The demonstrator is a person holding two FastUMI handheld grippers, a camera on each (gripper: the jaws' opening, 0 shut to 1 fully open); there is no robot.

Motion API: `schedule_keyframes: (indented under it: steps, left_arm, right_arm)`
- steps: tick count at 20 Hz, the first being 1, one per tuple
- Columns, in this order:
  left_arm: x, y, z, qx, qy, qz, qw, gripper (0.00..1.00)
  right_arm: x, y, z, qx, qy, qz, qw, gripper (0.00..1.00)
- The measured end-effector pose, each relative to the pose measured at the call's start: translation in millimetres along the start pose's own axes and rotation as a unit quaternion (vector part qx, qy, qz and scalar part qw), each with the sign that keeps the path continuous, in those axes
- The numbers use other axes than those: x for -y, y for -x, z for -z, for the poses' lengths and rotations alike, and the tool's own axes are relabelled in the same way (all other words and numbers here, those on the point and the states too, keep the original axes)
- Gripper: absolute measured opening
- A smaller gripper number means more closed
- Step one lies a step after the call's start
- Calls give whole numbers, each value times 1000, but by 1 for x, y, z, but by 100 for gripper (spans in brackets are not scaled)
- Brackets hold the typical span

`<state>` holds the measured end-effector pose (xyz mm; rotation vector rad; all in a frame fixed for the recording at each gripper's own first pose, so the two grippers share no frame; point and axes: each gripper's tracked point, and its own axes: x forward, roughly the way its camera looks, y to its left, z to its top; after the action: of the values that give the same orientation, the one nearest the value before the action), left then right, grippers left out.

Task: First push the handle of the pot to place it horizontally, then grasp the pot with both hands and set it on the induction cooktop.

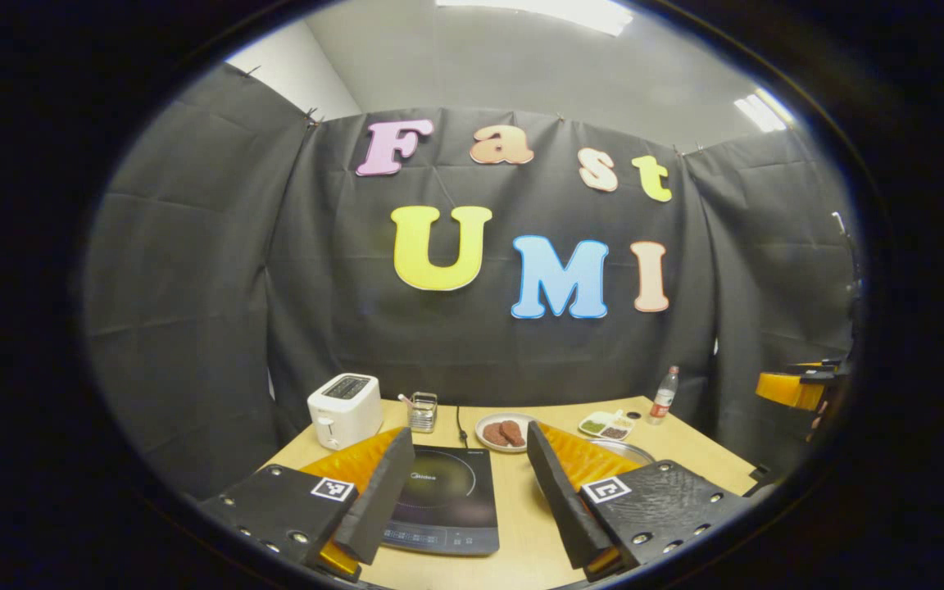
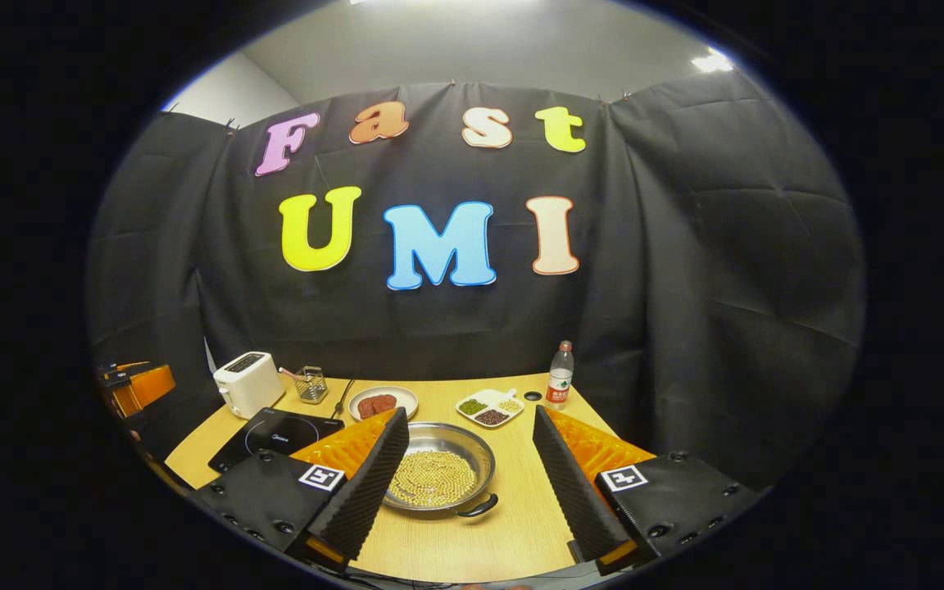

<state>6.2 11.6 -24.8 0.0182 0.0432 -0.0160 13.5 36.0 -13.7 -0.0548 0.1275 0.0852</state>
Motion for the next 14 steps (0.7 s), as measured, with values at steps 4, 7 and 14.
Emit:
schedule_keyframes:
  steps: [4, 7, 14]
  left_arm:
    - [-11, -1, 12, -13, 16, -4, 1000, 85]
    - [-24, 0, 19, -19, 23, -6, 1000, 87]
    - [-69, 8, 30, -29, 12, -42, 999, 82]
  right_arm:
    - [-13, -7, 9, -33, 31, -12, 999, 96]
    - [-27, -13, 17, -56, 47, -26, 997, 97]
    - [-57, -22, 37, -103, 70, -59, 990, 55]
